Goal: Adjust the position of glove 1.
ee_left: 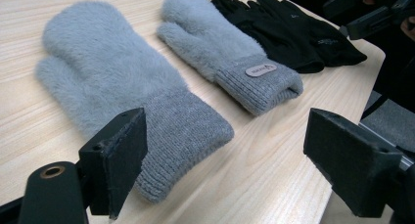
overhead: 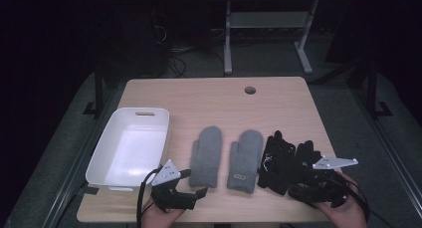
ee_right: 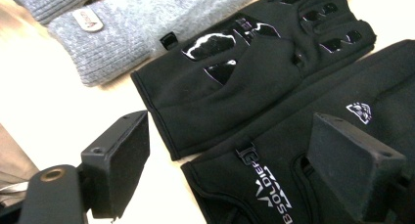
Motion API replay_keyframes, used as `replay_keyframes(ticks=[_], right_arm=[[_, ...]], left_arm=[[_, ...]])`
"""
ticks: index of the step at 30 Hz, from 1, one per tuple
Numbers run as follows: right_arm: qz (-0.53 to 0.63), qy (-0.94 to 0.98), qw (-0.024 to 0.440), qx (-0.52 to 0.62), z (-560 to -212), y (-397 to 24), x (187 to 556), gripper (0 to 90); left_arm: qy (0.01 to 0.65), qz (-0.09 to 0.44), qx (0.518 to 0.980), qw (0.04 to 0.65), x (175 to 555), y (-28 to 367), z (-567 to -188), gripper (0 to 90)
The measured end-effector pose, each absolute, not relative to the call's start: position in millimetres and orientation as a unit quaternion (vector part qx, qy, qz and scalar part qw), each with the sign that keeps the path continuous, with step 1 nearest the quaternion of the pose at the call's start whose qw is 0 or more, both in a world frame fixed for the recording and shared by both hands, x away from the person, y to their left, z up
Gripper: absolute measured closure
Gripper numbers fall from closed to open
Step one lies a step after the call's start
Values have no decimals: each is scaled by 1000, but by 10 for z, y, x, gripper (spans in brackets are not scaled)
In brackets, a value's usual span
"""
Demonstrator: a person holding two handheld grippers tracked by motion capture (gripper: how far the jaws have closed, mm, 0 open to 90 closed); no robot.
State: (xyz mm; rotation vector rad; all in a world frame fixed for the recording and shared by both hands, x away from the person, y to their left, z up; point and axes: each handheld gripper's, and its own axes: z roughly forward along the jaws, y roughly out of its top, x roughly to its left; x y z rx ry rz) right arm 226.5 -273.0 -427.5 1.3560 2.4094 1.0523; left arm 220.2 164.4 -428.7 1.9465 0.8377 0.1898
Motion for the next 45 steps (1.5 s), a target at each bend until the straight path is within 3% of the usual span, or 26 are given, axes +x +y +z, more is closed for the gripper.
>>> replay_keyframes(ticks=[9, 26, 45], right_arm=[[355, 815, 84, 450, -4159, -2642, 2343, 139], [322, 859, 67, 392, -3819, -2053, 2863, 143], [278, 888, 40, 365, -3787, -1588, 3282, 147]], left_arm=[[347, 78, 798, 487, 2201, 1674, -4289, 163], [353, 81, 793, 490, 2210, 1709, -4277, 163], [354, 83, 792, 490, 2206, 1707, -4273, 163]])
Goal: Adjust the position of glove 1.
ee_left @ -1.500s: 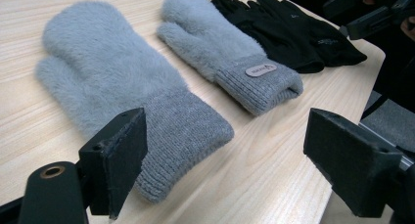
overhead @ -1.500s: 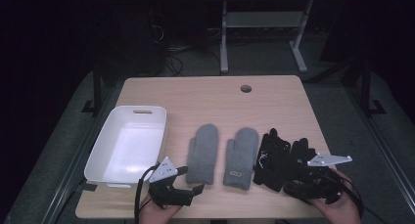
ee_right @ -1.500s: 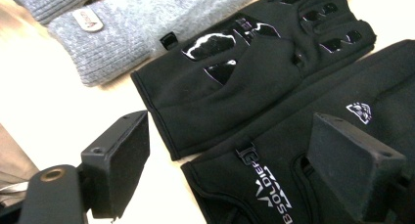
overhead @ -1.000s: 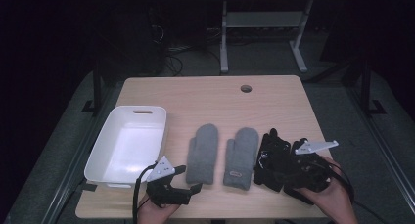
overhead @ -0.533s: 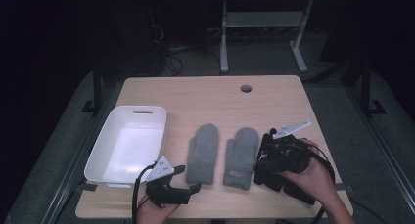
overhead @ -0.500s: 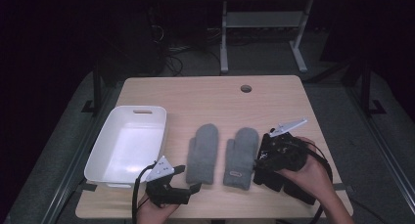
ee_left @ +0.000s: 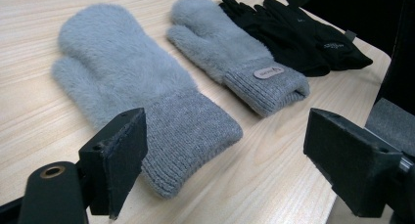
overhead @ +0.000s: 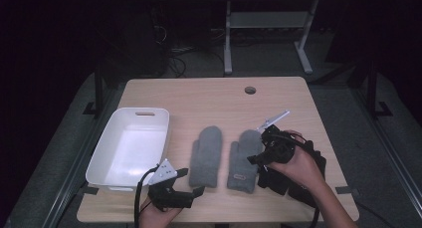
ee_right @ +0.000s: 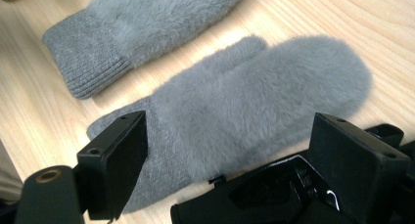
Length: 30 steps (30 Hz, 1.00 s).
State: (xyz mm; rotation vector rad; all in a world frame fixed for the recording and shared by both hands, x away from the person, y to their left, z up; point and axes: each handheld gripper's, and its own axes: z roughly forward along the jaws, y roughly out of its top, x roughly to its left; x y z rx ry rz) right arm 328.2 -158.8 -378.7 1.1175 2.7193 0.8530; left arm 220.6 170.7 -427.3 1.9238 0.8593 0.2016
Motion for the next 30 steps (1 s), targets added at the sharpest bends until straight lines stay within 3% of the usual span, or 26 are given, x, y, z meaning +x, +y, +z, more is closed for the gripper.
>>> replay_keyframes(ticks=[12, 30], right_arm=[[251, 901, 29, 353, -3879, -1400, 3470, 184], [165, 920, 15, 356, -4324, -1181, 3622, 372]], left_arm=[[354, 81, 792, 491, 2205, 1702, -4275, 163], [353, 80, 793, 491, 2208, 1698, -4280, 163]])
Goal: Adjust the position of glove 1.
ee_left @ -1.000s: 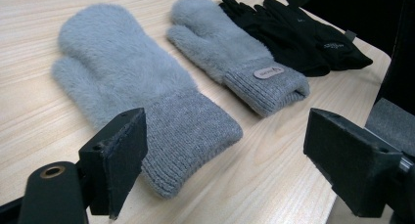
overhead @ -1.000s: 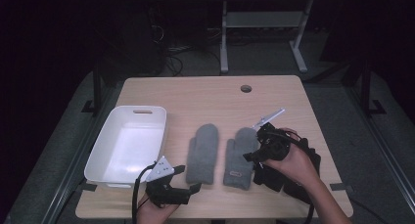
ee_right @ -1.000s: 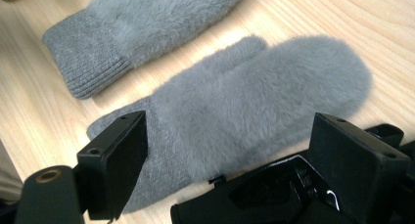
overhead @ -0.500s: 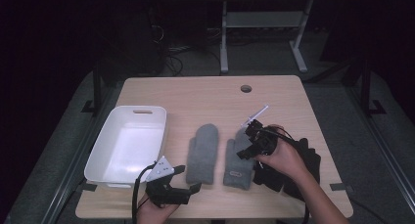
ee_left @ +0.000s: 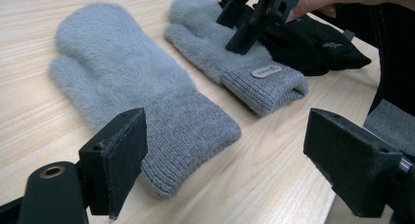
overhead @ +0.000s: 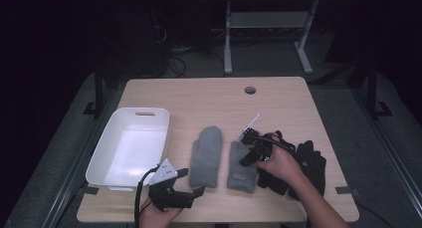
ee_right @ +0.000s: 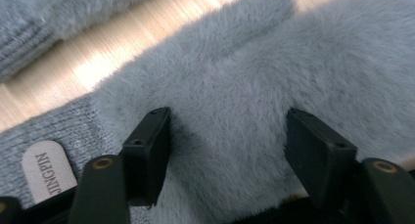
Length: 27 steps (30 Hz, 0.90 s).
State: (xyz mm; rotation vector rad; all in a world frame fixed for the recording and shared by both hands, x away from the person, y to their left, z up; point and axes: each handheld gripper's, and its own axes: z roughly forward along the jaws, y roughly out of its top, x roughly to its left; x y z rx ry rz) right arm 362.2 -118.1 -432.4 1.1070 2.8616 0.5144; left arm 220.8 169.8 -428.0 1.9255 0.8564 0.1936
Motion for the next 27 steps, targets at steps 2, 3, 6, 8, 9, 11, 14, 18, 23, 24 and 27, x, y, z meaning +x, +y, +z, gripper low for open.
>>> replay_keyframes(ticks=[2, 3, 6, 8, 9, 11, 14, 18, 23, 24, 27], right_arm=[[161, 921, 18, 355, -4332, -1175, 3614, 409], [158, 920, 15, 358, -4334, -1174, 3611, 433], [155, 920, 10, 360, -4338, -1171, 3612, 491], [153, 920, 8, 361, -4337, -1168, 3612, 546], [153, 920, 8, 361, -4339, -1167, 3613, 573], [153, 919, 3, 362, -4336, -1168, 3613, 633], [154, 919, 4, 362, -4333, -1165, 3608, 681], [156, 918, 5, 364, -4321, -1148, 3597, 782], [161, 915, 0, 370, -4281, -1168, 3592, 827], [163, 914, -2, 371, -4266, -1175, 3589, 831], [172, 909, -6, 379, -4198, -1195, 3572, 835]], left_arm=[[352, 80, 794, 490, 2209, 1694, -4282, 163], [352, 79, 794, 490, 2208, 1690, -4283, 163], [350, 79, 795, 489, 2203, 1684, -4284, 163], [351, 78, 795, 489, 2200, 1676, -4287, 163], [351, 78, 795, 489, 2199, 1673, -4288, 163], [350, 78, 795, 490, 2198, 1671, -4289, 163], [350, 77, 795, 490, 2200, 1672, -4289, 164], [349, 77, 795, 489, 2199, 1670, -4290, 163], [350, 78, 793, 492, 2202, 1684, -4285, 164], [351, 78, 793, 492, 2203, 1687, -4285, 164], [351, 78, 792, 493, 2203, 1688, -4284, 164]])
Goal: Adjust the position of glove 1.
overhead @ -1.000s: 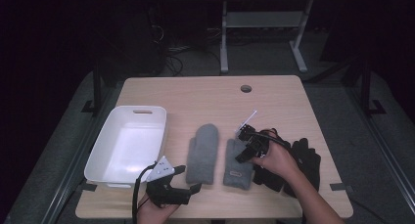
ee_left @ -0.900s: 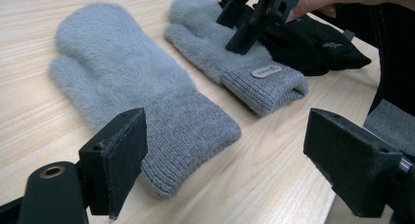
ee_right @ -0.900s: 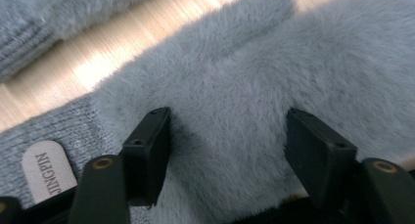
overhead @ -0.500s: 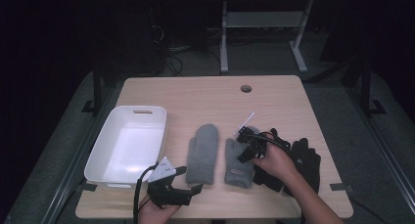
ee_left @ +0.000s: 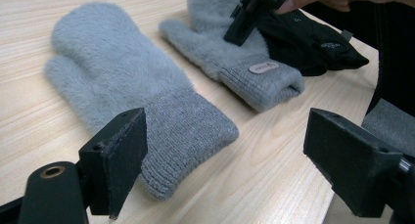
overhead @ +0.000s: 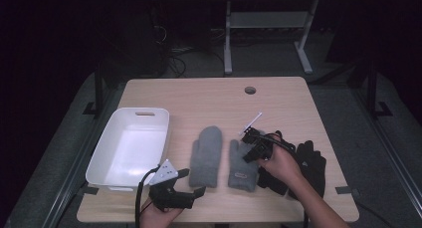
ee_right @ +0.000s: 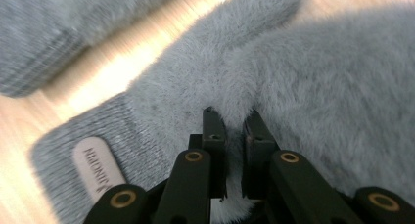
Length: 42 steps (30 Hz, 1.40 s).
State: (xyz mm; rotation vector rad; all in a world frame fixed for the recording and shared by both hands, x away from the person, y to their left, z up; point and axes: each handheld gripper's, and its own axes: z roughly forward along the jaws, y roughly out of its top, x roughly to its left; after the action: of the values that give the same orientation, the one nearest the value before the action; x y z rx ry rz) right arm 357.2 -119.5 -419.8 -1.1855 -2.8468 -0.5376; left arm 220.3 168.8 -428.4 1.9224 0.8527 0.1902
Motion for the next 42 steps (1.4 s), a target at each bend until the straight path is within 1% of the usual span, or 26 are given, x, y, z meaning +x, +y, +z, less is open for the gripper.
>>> replay_keyframes(ticks=[7, 8, 12, 15, 18, 19, 20, 21, 25, 31, 37, 42], right_arm=[[-189, -907, -9, -376, -3961, -1170, 3485, 836], [-196, -907, -11, -373, -3866, -1140, 3465, 836], [-209, -907, -12, -365, -3674, -1029, 3435, 835], [-212, -909, -11, -357, -3594, -948, 3427, 836], [-218, -913, -12, -346, -3488, -759, 3435, 835], [-218, -913, -12, -346, -3488, -759, 3435, 835], [-218, -916, -8, -338, -3468, -642, 3459, 835], [-218, -916, -8, -338, -3468, -642, 3459, 835], [-217, -921, 0, -325, -3474, -401, 3516, 835], [-208, -926, 11, -315, -3509, -161, 3559, 834], [-200, -927, 19, -316, -3572, -60, 3620, 834], [-191, -929, 26, -316, -3698, -12, 3708, 822]], left_arm=[[350, 81, 792, 494, 2190, 1686, -4270, 164], [351, 82, 789, 497, 2184, 1685, -4265, 163], [353, 89, 786, 500, 2178, 1700, -4249, 163], [353, 92, 785, 501, 2175, 1712, -4238, 163], [357, 97, 781, 503, 2171, 1733, -4218, 164], [357, 97, 781, 503, 2171, 1733, -4218, 163], [359, 98, 779, 505, 2175, 1746, -4210, 164], [359, 98, 779, 505, 2175, 1746, -4210, 163], [365, 98, 774, 508, 2183, 1775, -4197, 164], [373, 97, 769, 510, 2201, 1805, -4196, 164], [374, 98, 773, 503, 2217, 1815, -4202, 164], [377, 93, 774, 499, 2243, 1800, -4219, 166]])
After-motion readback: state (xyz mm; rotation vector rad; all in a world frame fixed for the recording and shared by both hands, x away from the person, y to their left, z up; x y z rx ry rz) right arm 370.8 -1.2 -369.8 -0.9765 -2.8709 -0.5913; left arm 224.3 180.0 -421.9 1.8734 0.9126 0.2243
